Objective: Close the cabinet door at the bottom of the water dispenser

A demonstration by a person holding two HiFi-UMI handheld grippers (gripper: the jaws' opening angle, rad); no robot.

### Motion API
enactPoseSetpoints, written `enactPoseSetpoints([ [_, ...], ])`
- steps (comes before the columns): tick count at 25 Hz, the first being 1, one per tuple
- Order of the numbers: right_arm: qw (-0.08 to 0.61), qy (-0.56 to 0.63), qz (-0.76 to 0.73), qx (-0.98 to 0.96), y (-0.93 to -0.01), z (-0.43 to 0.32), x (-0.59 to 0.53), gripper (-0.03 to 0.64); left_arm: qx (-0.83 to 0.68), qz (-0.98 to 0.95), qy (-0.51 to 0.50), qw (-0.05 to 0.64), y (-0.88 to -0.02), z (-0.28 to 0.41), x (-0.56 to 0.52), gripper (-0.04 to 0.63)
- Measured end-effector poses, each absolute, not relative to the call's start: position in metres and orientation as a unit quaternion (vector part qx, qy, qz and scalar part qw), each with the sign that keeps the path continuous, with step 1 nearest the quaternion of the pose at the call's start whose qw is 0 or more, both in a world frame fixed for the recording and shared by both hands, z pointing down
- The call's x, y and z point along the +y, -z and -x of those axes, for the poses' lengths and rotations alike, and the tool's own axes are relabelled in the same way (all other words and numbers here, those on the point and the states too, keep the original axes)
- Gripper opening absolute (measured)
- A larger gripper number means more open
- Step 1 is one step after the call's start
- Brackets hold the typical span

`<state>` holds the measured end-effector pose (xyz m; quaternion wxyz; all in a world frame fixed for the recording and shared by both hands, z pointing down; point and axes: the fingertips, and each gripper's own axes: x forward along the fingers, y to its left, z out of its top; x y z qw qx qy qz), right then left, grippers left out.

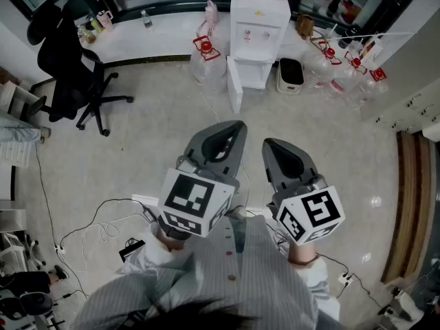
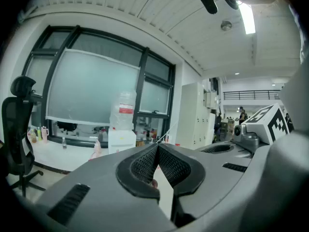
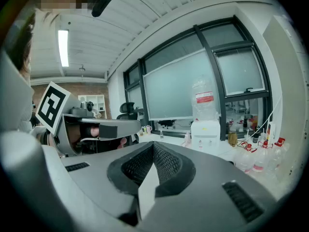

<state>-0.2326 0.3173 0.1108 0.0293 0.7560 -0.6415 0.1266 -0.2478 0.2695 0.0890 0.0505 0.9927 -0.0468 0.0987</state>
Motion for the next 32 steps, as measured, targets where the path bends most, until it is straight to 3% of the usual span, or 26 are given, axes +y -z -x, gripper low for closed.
enactPoseSetpoints([
  [18, 0.009, -0.142, -0.755, -0.64, -0.126, 0.231, 0.361, 0.014, -0.071, -0.99, -0.113, 0.049, -0.104, 0.254, 0.295, 0.011],
  [32, 0.019, -0.143, -0.763, -0.63, -0.124, 0.153, 0.255, 0.014, -0.058, -0.993, -0.097, 0.044, -0.094, 0.169, 0.185, 0.011],
])
